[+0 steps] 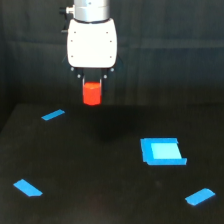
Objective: Pick up the red object from the table
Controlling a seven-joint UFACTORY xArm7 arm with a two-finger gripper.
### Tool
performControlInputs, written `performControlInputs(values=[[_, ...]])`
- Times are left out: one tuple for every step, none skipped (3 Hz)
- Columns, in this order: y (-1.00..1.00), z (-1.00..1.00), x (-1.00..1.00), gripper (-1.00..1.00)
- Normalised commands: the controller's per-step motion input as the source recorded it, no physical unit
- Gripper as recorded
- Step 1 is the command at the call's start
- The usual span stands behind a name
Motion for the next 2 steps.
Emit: performControlInputs(values=[[-0.06,0.05,-0.10,-1.00],[-0.04,0.13,-0.02,-0.98]])
